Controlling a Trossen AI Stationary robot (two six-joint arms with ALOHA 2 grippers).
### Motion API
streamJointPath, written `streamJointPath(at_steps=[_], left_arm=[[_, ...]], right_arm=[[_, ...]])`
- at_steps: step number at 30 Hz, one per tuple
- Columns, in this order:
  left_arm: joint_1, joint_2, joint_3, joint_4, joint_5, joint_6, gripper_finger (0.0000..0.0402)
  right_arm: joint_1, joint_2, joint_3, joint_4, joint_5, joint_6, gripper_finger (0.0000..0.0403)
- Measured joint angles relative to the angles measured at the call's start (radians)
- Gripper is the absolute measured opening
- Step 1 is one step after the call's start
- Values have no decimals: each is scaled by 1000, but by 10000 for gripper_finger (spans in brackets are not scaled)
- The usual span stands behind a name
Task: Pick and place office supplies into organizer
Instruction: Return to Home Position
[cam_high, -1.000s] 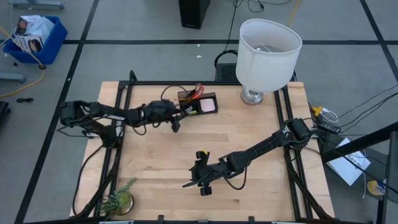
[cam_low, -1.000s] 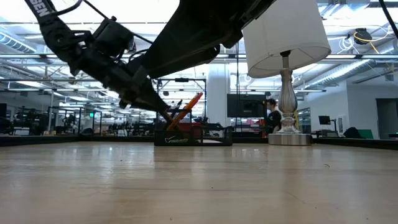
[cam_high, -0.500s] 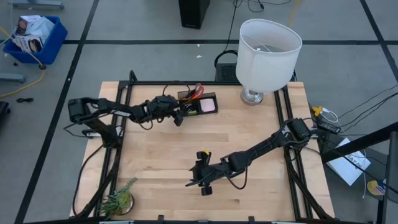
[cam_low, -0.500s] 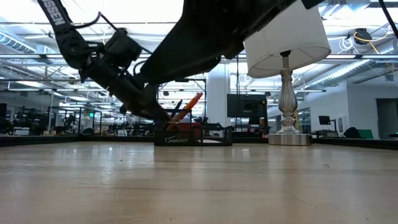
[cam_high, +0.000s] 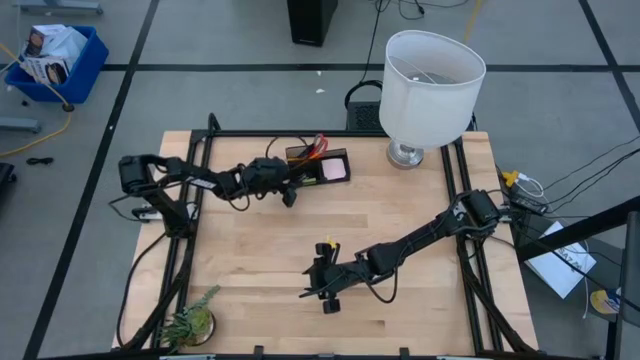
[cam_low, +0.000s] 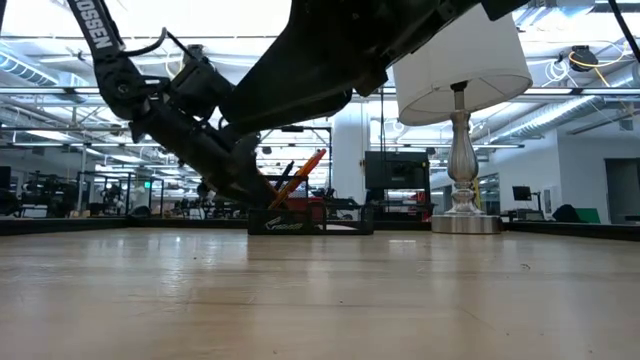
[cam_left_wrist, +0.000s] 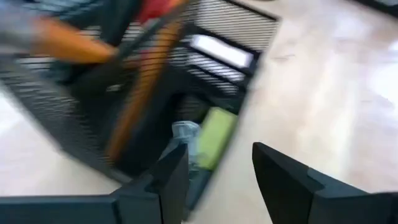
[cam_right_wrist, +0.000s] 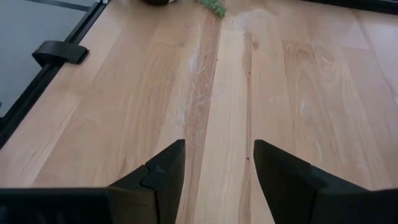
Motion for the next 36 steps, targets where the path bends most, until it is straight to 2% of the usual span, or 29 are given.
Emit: streamJointPath(at_steps=[6, 9, 14, 19, 21, 24, 26, 28, 32, 36], left_arm=[[-50, -14, -22, 26, 146, -16, 168], [-106, -56, -62, 81, 157, -8, 159], [-266, -185, -144, 197, 99, -47, 152], [-432, -312, -166, 152, 94, 43, 154], [-484, -343, -169, 162, 86, 19, 154], [-556, -389, -197, 159, 80, 59, 154], [-600, -409, -224, 162, 76, 84, 154], [-638, -436, -266, 163, 37, 91, 154], [-702, -494, -338, 169, -95, 76, 154], [-720, -577, -389, 166, -139, 65, 154]], right_arm=[[3, -7, 0, -4, -2, 4, 183], [12, -38, -4, -12, -2, 8, 183], [23, -105, -74, 19, 32, 21, 183], [11, -190, -190, 74, 81, 135, 183], [6, -236, -277, 165, 72, 140, 183], [12, -305, -436, 377, 1, 53, 183], [17, -359, -536, 466, -2, 67, 183], [14, -411, -611, 532, -5, 75, 183], [9, -499, -705, 535, 1, 60, 183], [-7, -581, -770, 539, -2, 40, 183]])
